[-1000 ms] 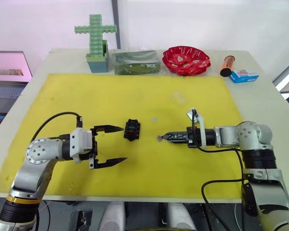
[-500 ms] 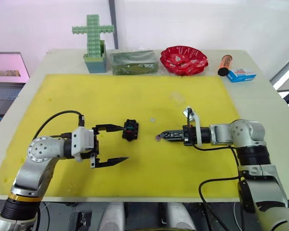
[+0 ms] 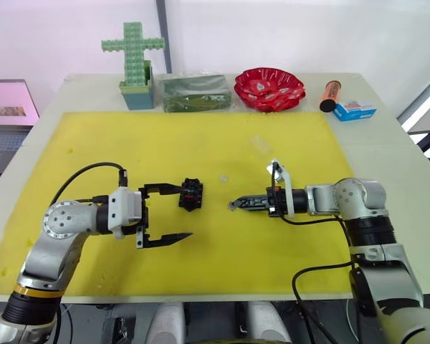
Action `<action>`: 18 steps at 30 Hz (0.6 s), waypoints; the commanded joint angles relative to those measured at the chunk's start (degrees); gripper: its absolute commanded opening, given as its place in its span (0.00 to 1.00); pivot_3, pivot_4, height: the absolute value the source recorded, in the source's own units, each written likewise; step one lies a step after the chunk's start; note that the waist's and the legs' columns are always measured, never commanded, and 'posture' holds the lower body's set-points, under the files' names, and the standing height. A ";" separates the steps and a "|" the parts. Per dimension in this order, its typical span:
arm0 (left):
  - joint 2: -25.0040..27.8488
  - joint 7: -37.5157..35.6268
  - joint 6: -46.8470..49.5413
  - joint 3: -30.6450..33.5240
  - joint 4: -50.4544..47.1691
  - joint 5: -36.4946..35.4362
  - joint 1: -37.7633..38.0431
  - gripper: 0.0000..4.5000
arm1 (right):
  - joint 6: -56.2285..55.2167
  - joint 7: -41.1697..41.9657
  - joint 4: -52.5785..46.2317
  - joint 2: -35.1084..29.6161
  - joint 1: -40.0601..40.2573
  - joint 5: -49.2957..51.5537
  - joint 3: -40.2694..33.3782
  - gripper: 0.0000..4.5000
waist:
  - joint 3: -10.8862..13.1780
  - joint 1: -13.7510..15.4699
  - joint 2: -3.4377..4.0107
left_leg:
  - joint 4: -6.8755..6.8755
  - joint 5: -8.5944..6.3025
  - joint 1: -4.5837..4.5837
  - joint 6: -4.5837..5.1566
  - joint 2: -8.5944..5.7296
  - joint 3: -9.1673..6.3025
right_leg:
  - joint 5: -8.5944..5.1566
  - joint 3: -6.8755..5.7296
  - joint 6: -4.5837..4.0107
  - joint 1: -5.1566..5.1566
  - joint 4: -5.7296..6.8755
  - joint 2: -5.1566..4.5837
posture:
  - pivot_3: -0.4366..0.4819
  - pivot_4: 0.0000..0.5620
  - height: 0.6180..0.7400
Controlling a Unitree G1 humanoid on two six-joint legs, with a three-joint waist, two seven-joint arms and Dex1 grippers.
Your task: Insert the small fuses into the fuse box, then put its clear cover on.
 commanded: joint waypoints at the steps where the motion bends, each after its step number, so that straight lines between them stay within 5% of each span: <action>1: 0.54 0.47 0.31 0.08 -1.02 0.04 -0.33 1.00 | 0.08 0.05 0.18 0.81 -0.24 -0.44 0.78 0.60 | 0.00 0.00 0.00 | 0.00 0.00 0.00 0.00 0.00 0.00 | 0.00 0.00 0.00 0.00 0.00 0.00 | 0.48 0.27 1.00; 10: 0.32 0.45 0.25 -0.16 -0.93 0.70 -0.75 1.00 | -1.60 0.59 0.75 1.31 -0.27 -2.20 2.02 0.60 | 0.00 -0.08 0.00 | 0.00 0.00 0.01 0.00 0.02 0.00 | 0.00 0.00 0.00 0.00 0.01 0.02 | 0.48 0.27 1.00; 13: 0.26 0.60 0.27 -0.19 -0.88 0.88 -0.84 1.00 | -2.62 -0.15 1.73 1.67 -0.28 -3.46 2.03 0.48 | -0.01 -0.09 -0.01 | 0.00 0.00 0.01 0.00 0.04 0.00 | 0.00 0.00 0.00 0.00 0.01 0.04 | 0.48 0.27 1.00; 18: 0.01 0.80 0.01 -0.61 -0.88 1.37 -0.61 1.00 | -5.21 -0.39 2.37 1.63 0.41 -5.63 2.98 0.08 | -0.02 -0.07 -0.03 | 0.00 0.00 0.02 0.00 0.04 0.01 | 0.00 0.00 0.00 0.01 0.02 0.04 | 0.48 0.27 1.00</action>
